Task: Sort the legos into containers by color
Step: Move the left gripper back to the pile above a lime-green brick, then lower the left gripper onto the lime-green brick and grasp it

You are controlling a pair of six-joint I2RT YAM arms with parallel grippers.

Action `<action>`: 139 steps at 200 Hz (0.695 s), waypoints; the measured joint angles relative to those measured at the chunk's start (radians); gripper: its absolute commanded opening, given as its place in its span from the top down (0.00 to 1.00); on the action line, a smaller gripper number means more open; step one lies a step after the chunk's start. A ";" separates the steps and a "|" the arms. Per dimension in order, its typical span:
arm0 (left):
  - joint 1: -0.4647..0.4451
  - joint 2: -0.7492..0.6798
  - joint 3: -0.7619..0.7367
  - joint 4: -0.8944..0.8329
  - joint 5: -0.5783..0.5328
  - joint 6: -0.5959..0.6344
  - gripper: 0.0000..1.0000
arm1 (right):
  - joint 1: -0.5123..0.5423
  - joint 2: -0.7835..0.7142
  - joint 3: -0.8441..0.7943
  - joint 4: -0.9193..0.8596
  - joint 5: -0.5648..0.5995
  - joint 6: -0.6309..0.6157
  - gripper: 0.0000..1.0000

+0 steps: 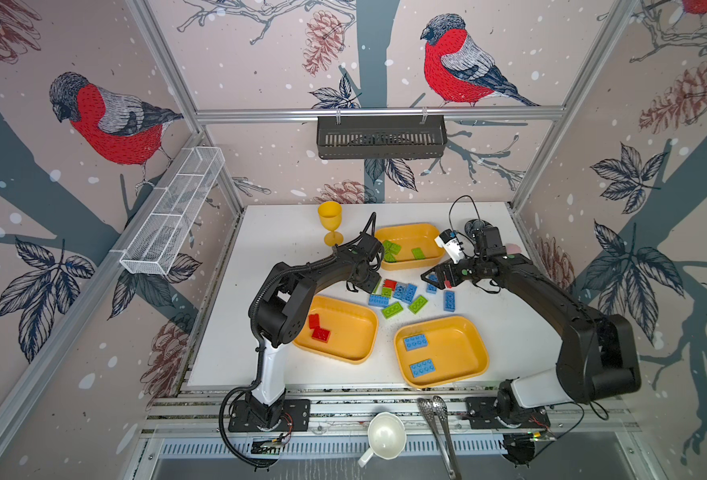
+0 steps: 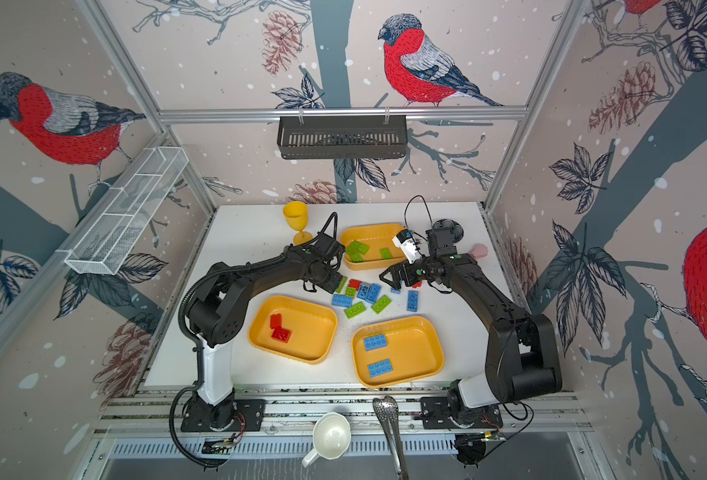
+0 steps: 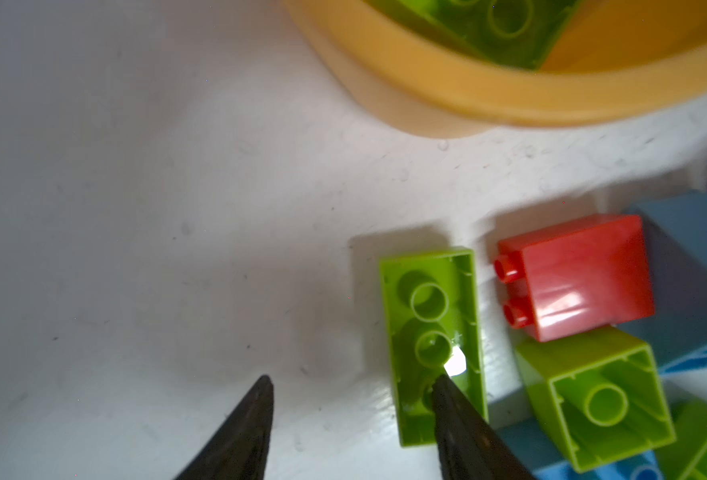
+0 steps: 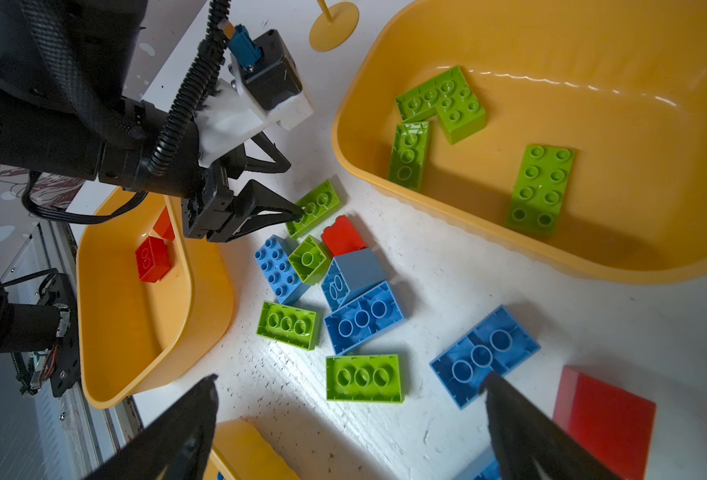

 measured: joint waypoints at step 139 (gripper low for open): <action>0.006 -0.018 0.013 -0.008 0.101 -0.004 0.37 | 0.002 -0.001 0.003 -0.002 0.000 0.014 0.01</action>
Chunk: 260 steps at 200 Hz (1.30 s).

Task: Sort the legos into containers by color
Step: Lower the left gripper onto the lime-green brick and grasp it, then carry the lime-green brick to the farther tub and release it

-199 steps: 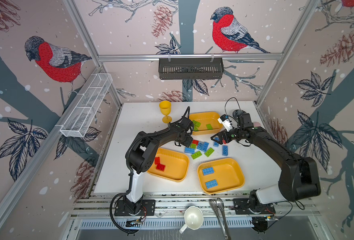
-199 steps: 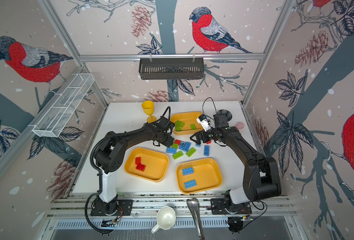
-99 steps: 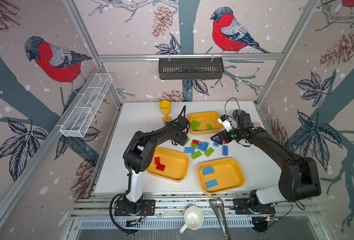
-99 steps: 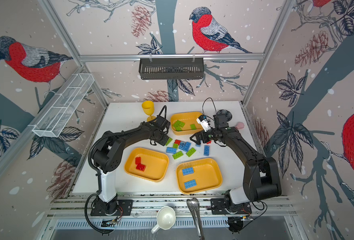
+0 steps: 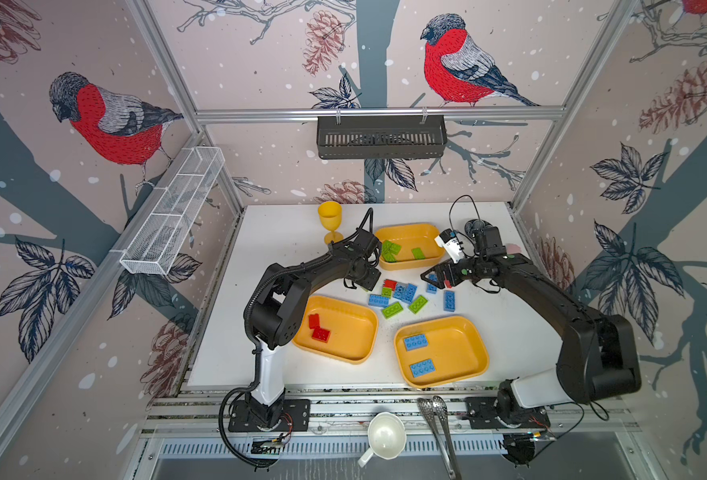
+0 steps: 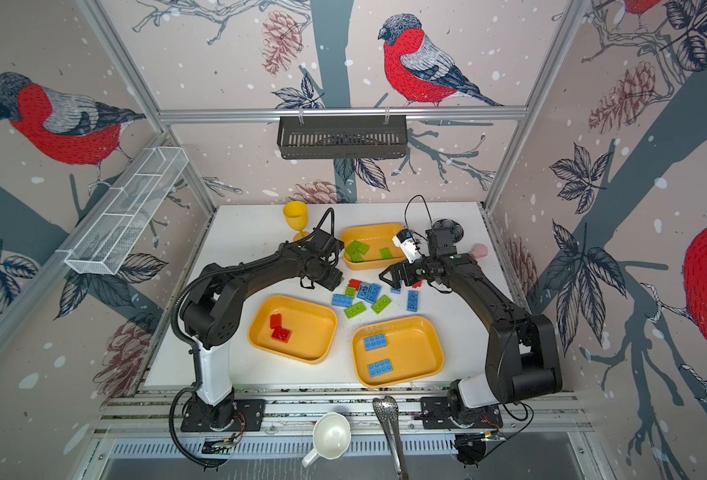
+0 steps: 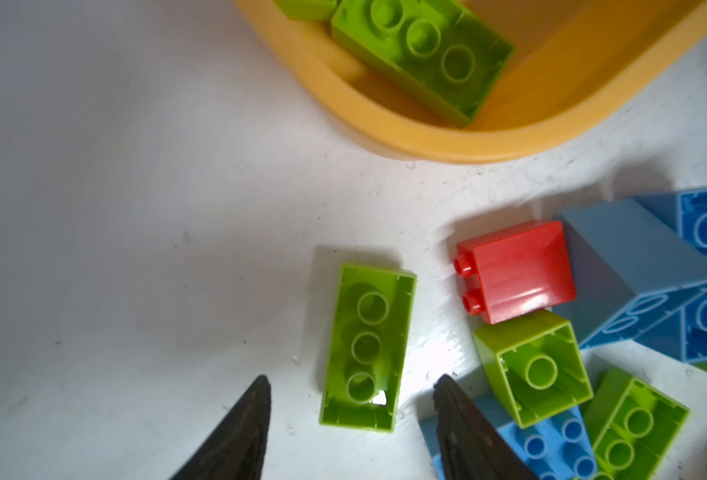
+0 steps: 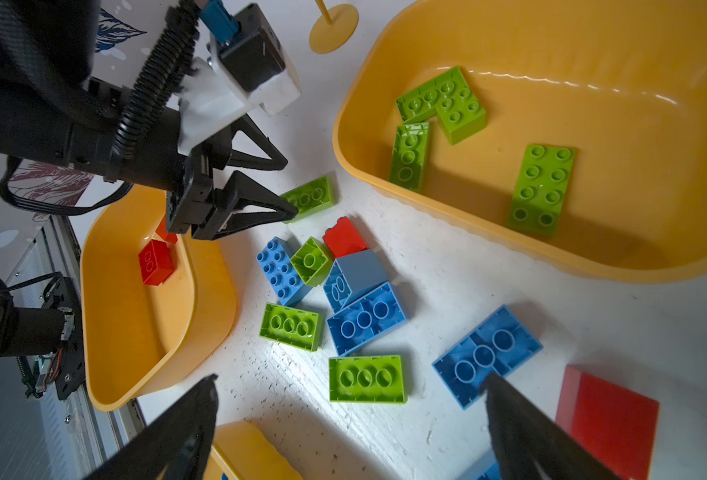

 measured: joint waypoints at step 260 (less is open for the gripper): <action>0.002 0.011 0.312 -0.090 -0.021 -0.023 0.64 | 0.000 0.014 0.038 0.007 -0.001 0.005 0.01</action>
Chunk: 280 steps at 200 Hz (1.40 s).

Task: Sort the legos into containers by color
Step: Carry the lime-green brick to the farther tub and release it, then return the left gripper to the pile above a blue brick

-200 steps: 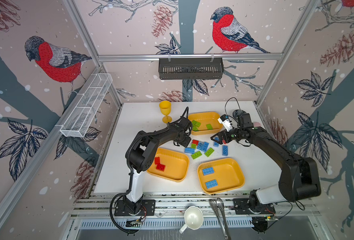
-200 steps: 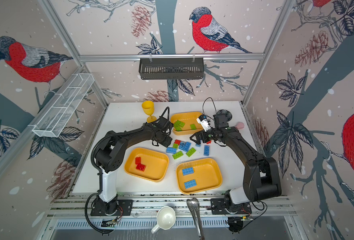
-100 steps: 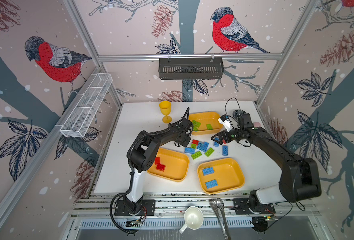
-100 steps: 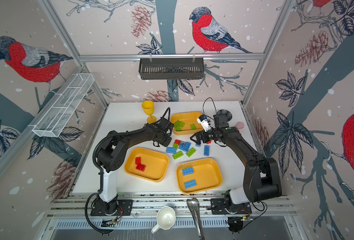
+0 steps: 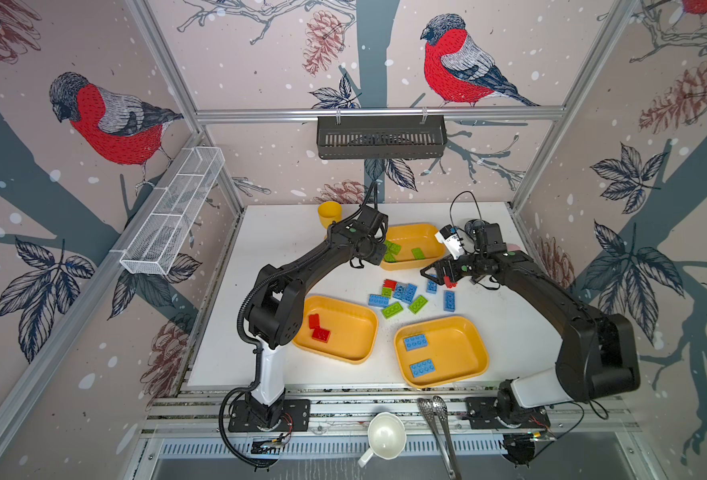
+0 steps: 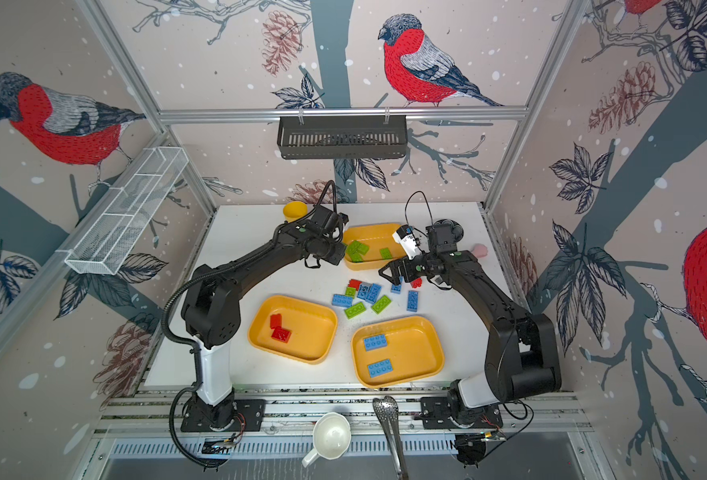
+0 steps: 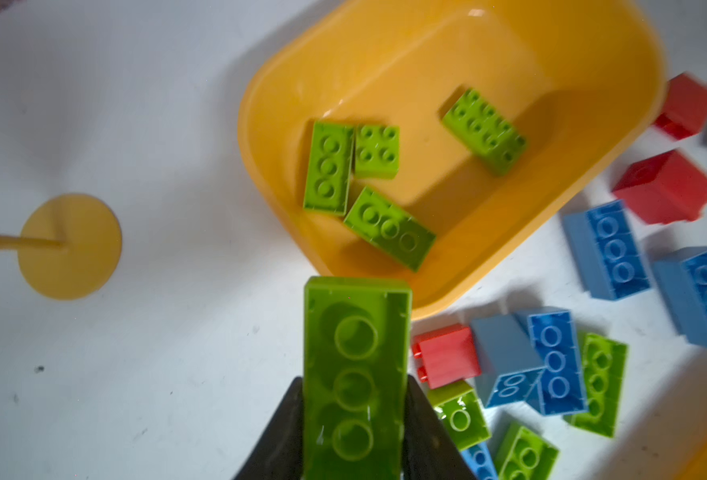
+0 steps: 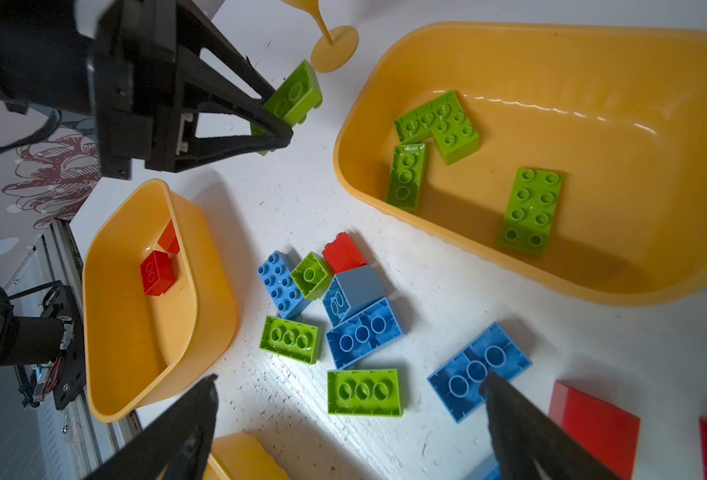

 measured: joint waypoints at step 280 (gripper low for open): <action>-0.030 0.027 -0.002 -0.093 0.206 0.432 0.34 | -0.034 0.007 0.010 -0.006 -0.006 -0.031 0.01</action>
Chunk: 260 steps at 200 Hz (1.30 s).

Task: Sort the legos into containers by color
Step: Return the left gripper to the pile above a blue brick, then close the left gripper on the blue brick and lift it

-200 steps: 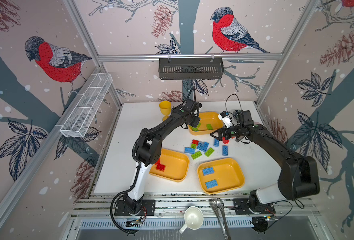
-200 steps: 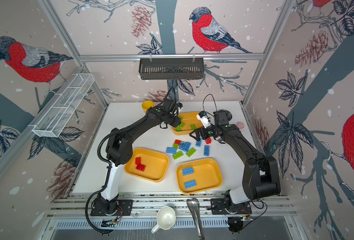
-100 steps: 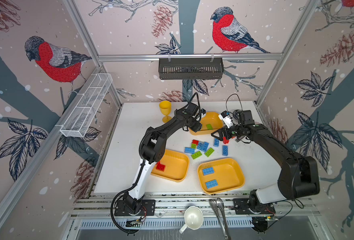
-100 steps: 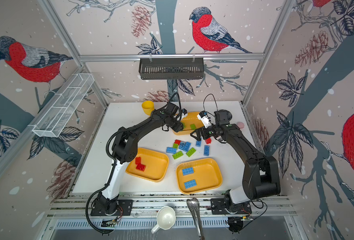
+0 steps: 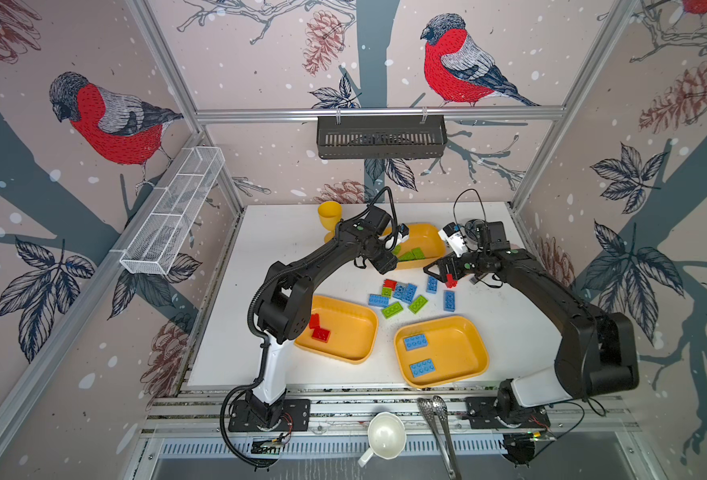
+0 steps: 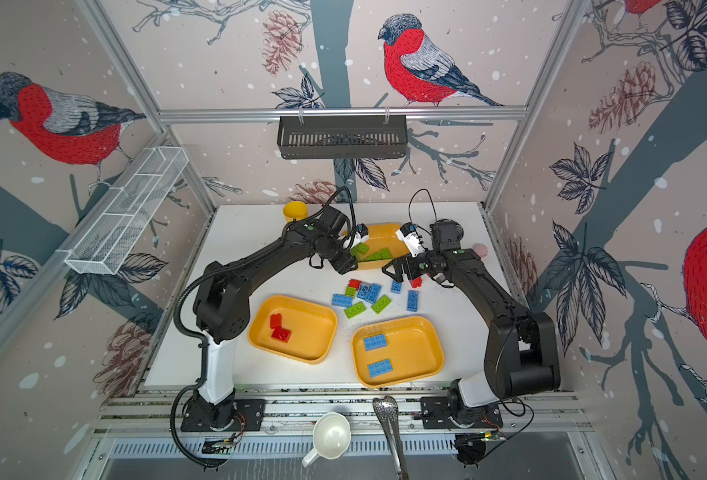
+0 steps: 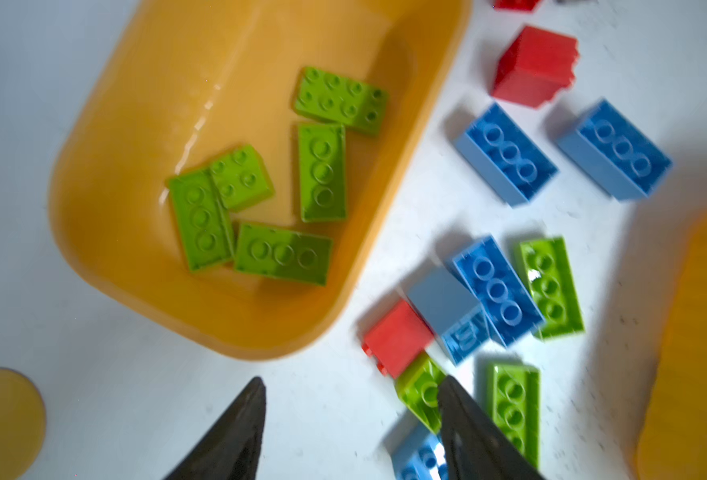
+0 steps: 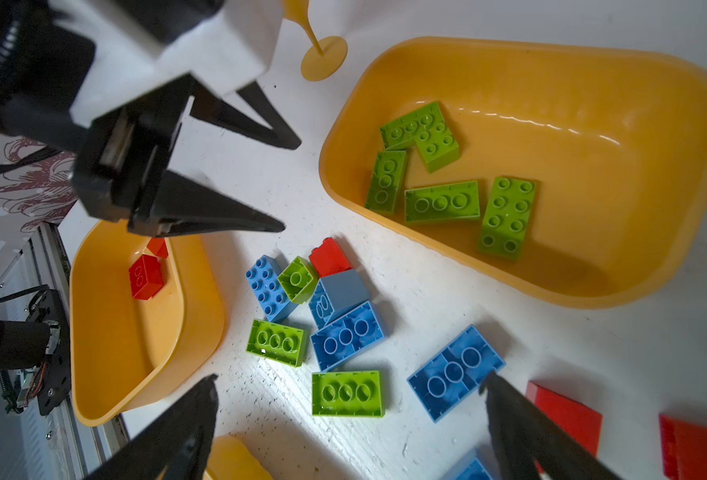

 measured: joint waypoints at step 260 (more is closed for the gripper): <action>-0.035 -0.003 -0.297 0.079 -0.037 0.308 0.63 | 0.003 0.037 -0.003 0.000 -0.001 -0.002 0.01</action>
